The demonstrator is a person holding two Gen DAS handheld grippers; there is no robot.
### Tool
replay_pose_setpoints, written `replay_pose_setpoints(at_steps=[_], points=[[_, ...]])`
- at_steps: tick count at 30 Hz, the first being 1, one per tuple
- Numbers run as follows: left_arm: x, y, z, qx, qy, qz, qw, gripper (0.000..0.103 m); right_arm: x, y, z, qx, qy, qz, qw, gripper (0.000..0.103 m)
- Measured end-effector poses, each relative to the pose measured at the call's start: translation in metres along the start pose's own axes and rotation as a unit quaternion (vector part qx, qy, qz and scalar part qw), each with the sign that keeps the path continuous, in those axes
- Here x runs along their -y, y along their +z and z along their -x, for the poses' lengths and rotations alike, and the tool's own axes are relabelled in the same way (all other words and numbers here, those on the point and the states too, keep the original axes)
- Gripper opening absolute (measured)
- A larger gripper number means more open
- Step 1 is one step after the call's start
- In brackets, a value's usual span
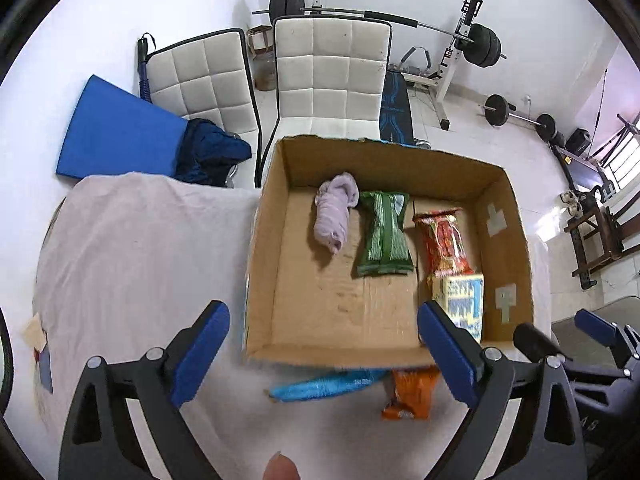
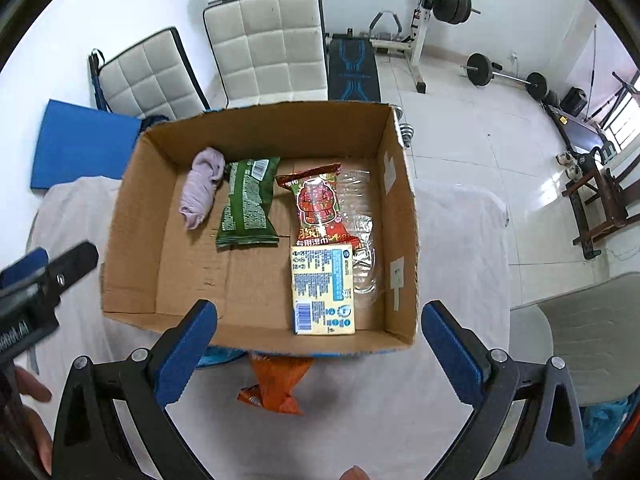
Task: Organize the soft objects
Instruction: 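Grasp the blue ice-pop stick with the left tool while the right grasps the orange bag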
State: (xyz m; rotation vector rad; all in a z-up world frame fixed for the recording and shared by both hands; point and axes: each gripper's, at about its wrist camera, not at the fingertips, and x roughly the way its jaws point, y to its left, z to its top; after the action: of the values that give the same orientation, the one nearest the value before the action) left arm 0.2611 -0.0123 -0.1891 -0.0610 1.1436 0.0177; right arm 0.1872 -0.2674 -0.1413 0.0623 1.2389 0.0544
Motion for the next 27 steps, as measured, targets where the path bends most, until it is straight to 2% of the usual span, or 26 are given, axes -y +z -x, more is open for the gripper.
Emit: replay_pose_setpoints(at_steps=[7, 10, 13, 17, 20, 22, 23, 24, 27], points=[[0.003, -0.012, 0.032, 0.028, 0.007, -0.004, 0.9996, 0.096, -0.001, -0.009, 0.029, 0.008, 0.018, -0.005, 1.000, 0.103], [0.000, -0.023, 0.032, 0.031, 0.025, -0.014, 0.9991, 0.096, 0.000, -0.024, 0.024, -0.009, 0.023, -0.007, 1.000, 0.103], [-0.002, -0.049, 0.007, -0.001, 0.051, -0.034, 0.9981, 0.096, 0.004, -0.051, -0.006, -0.062, 0.037, -0.021, 0.997, 0.103], [-0.009, -0.082, -0.040, -0.057, 0.075, -0.055, 0.9940, 0.096, 0.005, -0.087, -0.064, -0.131, 0.071, -0.059, 0.987, 0.102], [-0.014, -0.105, -0.079, -0.097, 0.093, -0.069, 0.9886, 0.096, -0.001, -0.102, -0.103, -0.157, 0.071, -0.079, 0.982, 0.093], [-0.015, -0.116, -0.098, -0.119, 0.097, -0.081, 0.9849, 0.096, -0.008, -0.108, -0.129, -0.171, 0.072, -0.091, 0.978, 0.077], [-0.014, -0.121, -0.109, -0.131, 0.103, -0.095, 0.9814, 0.096, -0.011, -0.112, -0.137, -0.178, 0.074, -0.094, 0.977, 0.073], [-0.011, -0.124, -0.116, -0.138, 0.103, -0.108, 0.9791, 0.096, -0.015, -0.117, -0.149, -0.191, 0.077, -0.099, 0.973, 0.062], [0.004, -0.129, -0.132, -0.146, 0.094, -0.157, 0.9723, 0.096, -0.019, -0.124, -0.158, -0.198, 0.078, -0.101, 0.972, 0.047]])
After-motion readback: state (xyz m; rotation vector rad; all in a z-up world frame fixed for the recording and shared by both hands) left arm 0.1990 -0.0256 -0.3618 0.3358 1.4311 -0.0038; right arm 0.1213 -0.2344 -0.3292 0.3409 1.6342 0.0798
